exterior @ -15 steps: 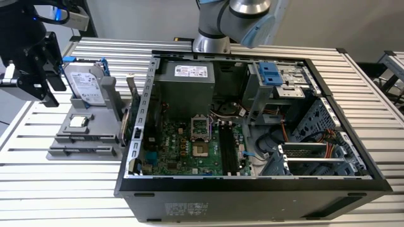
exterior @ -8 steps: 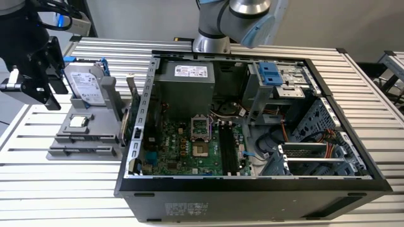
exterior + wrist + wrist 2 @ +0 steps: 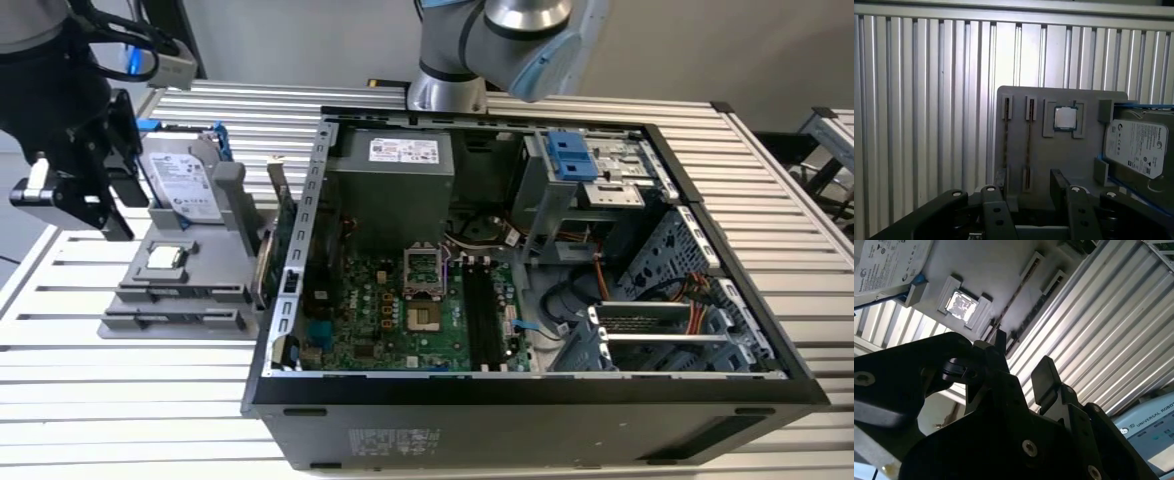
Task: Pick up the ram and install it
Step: 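Pick up the ram and move it above insertion slot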
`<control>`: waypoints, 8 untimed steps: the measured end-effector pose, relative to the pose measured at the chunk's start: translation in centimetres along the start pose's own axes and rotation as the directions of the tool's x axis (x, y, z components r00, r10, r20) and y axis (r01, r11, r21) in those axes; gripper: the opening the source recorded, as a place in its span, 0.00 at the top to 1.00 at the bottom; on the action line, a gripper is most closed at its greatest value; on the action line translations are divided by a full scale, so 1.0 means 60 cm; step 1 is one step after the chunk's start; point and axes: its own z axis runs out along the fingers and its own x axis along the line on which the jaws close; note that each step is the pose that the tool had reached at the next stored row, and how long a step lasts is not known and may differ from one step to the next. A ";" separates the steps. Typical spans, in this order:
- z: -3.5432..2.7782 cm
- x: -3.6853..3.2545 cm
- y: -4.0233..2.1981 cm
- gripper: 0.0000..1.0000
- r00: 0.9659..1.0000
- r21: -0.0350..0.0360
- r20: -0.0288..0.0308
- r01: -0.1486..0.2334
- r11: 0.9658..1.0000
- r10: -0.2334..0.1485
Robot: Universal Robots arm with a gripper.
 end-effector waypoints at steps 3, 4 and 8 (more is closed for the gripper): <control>0.006 0.000 0.000 0.00 1.000 0.000 0.000 -0.003 1.000 0.003; 0.008 0.000 0.000 0.00 1.000 0.000 0.000 -0.003 1.000 0.003; 0.016 0.001 -0.001 0.00 1.000 0.000 0.000 -0.003 1.000 0.003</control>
